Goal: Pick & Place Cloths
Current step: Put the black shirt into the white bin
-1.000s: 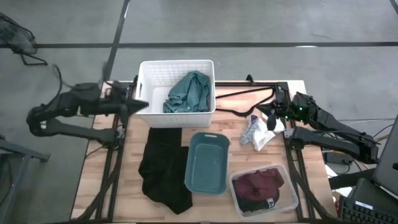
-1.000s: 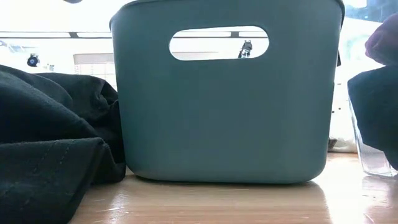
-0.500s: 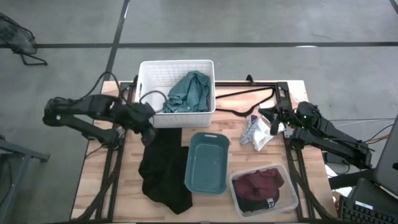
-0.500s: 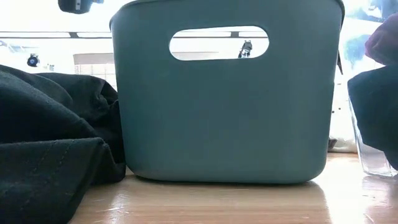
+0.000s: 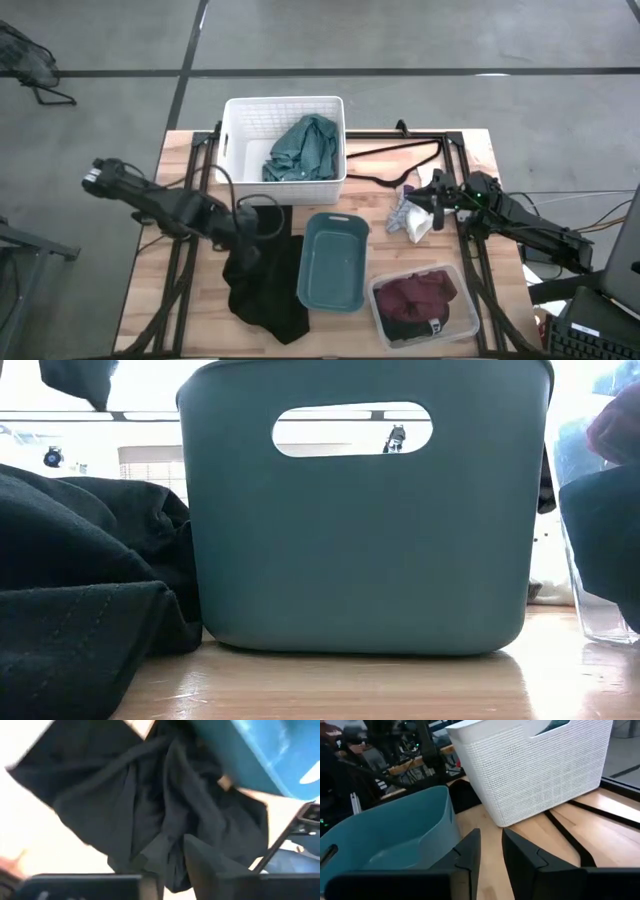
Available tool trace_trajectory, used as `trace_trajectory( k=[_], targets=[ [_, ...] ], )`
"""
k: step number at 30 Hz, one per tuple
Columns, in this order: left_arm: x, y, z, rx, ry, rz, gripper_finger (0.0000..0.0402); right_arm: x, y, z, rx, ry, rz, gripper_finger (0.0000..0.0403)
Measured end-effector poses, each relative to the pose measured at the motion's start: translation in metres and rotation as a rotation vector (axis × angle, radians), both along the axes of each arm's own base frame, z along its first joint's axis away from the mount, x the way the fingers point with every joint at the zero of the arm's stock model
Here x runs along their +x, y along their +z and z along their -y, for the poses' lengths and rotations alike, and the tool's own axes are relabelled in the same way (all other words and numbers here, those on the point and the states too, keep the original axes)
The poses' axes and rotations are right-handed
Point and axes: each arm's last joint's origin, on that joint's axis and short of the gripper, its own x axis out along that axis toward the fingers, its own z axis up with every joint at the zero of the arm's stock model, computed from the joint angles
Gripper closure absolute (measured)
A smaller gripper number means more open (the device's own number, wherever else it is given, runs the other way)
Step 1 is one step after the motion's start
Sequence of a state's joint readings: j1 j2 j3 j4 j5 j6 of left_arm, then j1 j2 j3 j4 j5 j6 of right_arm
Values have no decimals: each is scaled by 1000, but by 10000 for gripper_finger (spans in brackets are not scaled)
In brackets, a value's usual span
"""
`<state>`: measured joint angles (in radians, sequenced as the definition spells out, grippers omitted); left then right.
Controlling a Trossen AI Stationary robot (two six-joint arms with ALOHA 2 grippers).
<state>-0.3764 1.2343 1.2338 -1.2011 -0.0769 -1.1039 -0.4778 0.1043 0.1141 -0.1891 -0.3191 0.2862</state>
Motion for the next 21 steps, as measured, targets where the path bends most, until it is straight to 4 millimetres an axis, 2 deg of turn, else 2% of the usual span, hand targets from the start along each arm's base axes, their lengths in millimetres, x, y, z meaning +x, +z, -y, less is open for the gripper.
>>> trace_trajectory(
  k=[4,8,13,17,21],
  targets=[
    [3,-25,10,13,59,-82,272,1,0,0,17,-8,14,312],
    [4,-42,14,26,119,-125,203,1,-2,0,64,-16,14,299],
    [12,-69,23,17,99,-113,125,1,-2,0,101,-22,20,285],
    [18,-96,30,-16,78,-99,92,1,-2,0,102,-22,20,274],
    [19,-123,31,4,80,-138,84,1,-2,0,102,-22,19,263]
  ],
)
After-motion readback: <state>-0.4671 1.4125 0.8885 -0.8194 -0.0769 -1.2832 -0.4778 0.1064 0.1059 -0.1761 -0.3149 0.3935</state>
